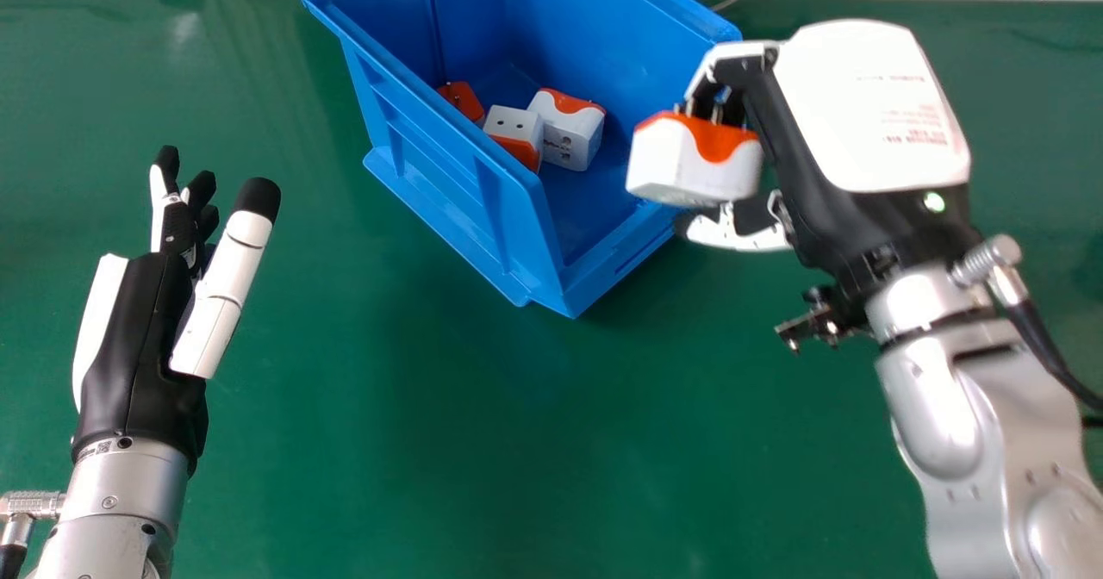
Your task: Pick all objects and put in blue box
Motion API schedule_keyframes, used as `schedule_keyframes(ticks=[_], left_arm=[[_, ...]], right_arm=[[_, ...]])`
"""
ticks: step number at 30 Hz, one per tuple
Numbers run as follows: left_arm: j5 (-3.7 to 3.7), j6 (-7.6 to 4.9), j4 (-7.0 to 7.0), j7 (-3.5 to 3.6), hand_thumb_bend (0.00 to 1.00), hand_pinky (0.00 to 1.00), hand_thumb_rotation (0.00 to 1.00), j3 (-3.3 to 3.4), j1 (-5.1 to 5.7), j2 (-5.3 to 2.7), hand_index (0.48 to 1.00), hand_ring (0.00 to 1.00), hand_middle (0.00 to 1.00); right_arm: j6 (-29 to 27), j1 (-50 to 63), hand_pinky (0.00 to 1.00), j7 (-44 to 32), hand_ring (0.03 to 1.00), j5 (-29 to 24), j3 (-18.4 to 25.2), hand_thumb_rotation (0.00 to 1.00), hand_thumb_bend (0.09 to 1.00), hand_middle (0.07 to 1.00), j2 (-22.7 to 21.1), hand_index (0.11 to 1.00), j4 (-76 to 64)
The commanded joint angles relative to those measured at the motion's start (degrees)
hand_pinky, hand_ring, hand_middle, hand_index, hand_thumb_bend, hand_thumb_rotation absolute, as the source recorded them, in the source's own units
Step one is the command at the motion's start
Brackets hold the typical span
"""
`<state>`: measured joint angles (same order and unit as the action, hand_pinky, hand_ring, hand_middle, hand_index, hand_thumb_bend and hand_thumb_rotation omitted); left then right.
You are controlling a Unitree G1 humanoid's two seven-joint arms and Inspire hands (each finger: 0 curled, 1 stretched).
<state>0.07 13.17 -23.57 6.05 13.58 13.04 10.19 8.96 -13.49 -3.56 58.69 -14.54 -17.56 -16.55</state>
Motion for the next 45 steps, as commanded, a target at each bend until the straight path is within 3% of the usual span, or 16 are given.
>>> schedule_keyframes(ticks=[1, 9, 14, 19, 26, 36, 39, 42, 44, 45], left_arm=[[0.17, -0.30, -1.26, -0.26, 0.74, 1.00, 0.87, 0.04, -0.43, 0.74, 1.000, 1.00, 1.00], [-0.13, 0.80, -1.39, -0.11, 0.74, 1.00, 0.87, 0.33, -0.83, 0.98, 1.000, 1.00, 1.00], [-0.47, 1.56, -1.87, 0.13, 0.75, 1.00, 0.87, 0.51, -0.65, 1.05, 1.000, 1.00, 1.00], [-0.96, 2.43, -3.29, 0.34, 0.75, 1.00, 0.87, 0.65, 0.19, 0.93, 1.000, 1.00, 1.00], [-1.78, 2.29, -4.09, 0.46, 0.74, 1.00, 0.86, 0.92, 1.16, 0.84, 1.000, 1.00, 1.00], [-1.60, 2.87, -5.40, 0.11, 0.73, 1.00, 0.86, 0.51, 1.83, 0.60, 1.000, 1.00, 1.00], [-1.58, 3.19, -5.89, 0.09, 0.72, 1.00, 0.86, 0.44, 2.03, 0.55, 1.000, 1.00, 1.00], [-1.59, 3.53, -6.26, 0.14, 0.73, 1.00, 0.86, 0.39, 2.13, 0.58, 1.000, 1.00, 1.00], [-1.39, 3.64, -6.29, 0.10, 0.73, 1.00, 0.86, 0.32, 2.11, 0.65, 1.000, 1.00, 1.00], [-1.28, 3.67, -6.20, 0.07, 0.74, 1.00, 0.86, 0.25, 2.04, 0.67, 1.000, 1.00, 1.00]], right_arm=[[-0.36, -3.07, 0.07, 1.56, 0.117, 0.18, -0.32, 0.00, 0.514, 0.436, 0.75, 0.485, 0.87], [-0.27, -13.17, 0.14, 3.91, 0.202, 0.89, -2.88, 0.00, 0.509, 0.424, 2.70, 0.508, 12.55], [-0.50, -19.91, 0.11, 6.84, 0.169, -0.55, -4.47, 0.00, 0.512, 0.446, 4.97, 0.489, 22.81], [-0.89, -27.80, 0.09, 10.50, 0.148, -2.45, -6.15, 0.00, 0.515, 0.462, 8.08, 0.486, 35.88], [-1.24, -35.48, 0.08, 15.01, 0.142, -4.56, -8.32, 0.00, 0.523, 0.469, 10.25, 0.483, 49.21], [-0.79, -41.43, 0.12, 18.66, 0.172, -7.18, -11.02, 0.00, 0.521, 0.434, 13.08, 0.486, 62.25], [-0.69, -42.17, 0.16, 19.12, 0.205, -8.06, -11.37, 0.00, 0.518, 0.398, 13.34, 0.493, 64.03], [-0.08, -41.63, 0.25, 18.71, 0.321, -8.87, -11.40, 0.00, 0.516, 0.449, 13.58, 0.471, 64.09], [1.01, -41.32, 0.34, 17.62, 0.430, -9.15, -11.90, 0.08, 0.501, 0.526, 13.80, 0.482, 63.50], [1.59, -41.29, 0.42, 16.93, 0.537, -9.14, -12.30, 0.32, 0.497, 0.623, 13.87, 0.575, 63.32]])
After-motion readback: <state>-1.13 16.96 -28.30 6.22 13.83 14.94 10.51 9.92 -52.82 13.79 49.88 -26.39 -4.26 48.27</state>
